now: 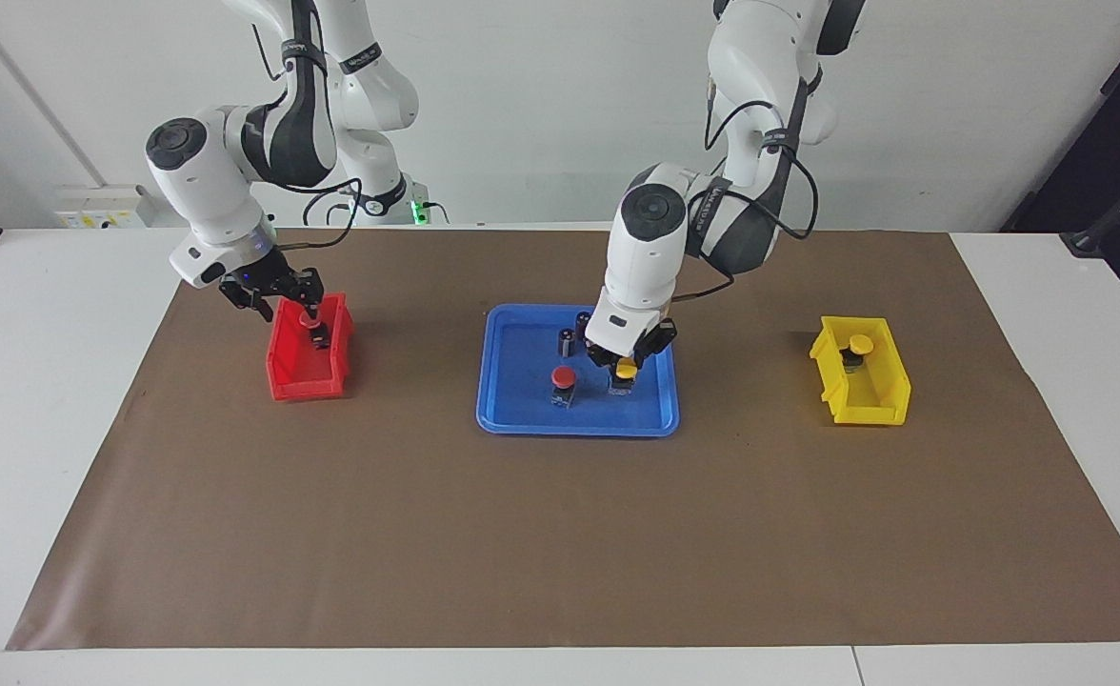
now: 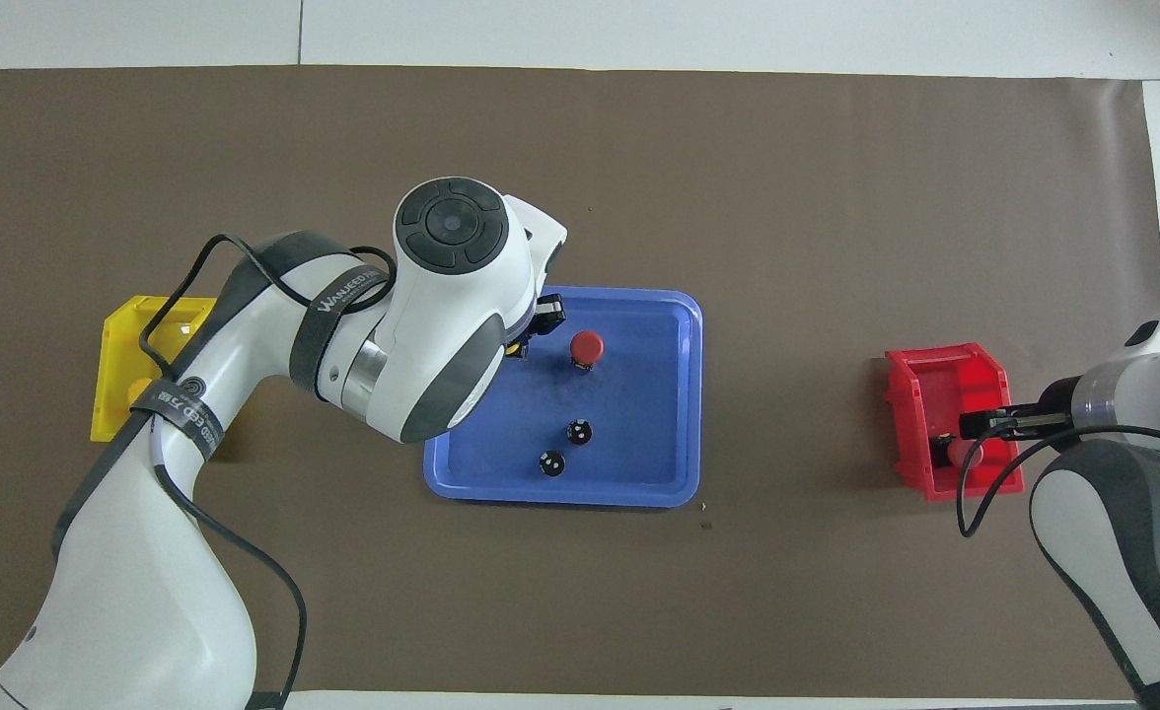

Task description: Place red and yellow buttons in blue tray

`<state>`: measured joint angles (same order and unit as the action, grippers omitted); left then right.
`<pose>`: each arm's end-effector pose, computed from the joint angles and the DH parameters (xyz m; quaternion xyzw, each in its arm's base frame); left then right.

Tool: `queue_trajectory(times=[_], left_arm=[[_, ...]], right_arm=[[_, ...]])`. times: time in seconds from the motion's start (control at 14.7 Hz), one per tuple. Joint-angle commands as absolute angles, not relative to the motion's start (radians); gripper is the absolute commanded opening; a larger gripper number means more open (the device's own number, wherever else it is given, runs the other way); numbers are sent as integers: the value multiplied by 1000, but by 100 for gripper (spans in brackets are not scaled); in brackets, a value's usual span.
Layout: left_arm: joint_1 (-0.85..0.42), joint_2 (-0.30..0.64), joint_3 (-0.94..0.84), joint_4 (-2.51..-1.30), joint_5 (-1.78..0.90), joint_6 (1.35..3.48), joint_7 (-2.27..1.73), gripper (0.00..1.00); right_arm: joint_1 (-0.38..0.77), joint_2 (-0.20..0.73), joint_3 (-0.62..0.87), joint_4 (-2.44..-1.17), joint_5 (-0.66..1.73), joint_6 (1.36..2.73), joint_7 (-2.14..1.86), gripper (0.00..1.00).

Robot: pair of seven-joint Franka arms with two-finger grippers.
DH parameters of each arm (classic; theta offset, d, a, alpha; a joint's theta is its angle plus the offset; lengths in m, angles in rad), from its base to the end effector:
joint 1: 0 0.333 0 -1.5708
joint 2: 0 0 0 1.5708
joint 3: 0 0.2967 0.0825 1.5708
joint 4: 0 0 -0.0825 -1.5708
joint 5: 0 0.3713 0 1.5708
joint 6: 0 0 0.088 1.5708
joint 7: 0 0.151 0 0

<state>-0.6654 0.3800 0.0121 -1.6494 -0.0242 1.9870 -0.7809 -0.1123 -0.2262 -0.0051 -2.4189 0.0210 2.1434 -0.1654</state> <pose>0.5045 -0.3900 0.3330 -0.9974 -0.0685 0.0217 0.0074 0.4413 -0.0503 0.3362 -0.9995 -0.0182 0.0231 0.0126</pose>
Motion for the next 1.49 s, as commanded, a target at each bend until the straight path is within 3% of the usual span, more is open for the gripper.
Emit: queue_trajectory(times=[0.0, 0.68, 0.75, 0.88, 0.95, 1.29, 1.43], left_arm=[[-683, 416, 29, -1617, -31, 2014, -799, 2], [-680, 440, 29, -1638, -23, 2062, -799, 4], [-680, 439, 29, -1638, -21, 2060, -798, 9], [-677, 439, 29, -1631, -23, 2057, -796, 44], [-676, 439, 29, -1628, -23, 2059, -796, 53], [-670, 404, 31, -1583, -31, 1968, -793, 57], [-664, 359, 40, -1585, -29, 1915, -787, 69]], right_arm=[[-124, -256, 9, -2473, 40, 2180, -192, 67], [-112, -236, 11, -2542, 44, 2278, -193, 65], [-112, -238, 11, -2545, 44, 2278, -195, 65], [-112, -242, 9, -2556, 44, 2276, -213, 65], [-113, -242, 9, -2556, 44, 2276, -221, 65], [-114, -247, 9, -2566, 44, 2275, -232, 64], [-120, -247, 9, -2568, 44, 2275, -242, 61]])
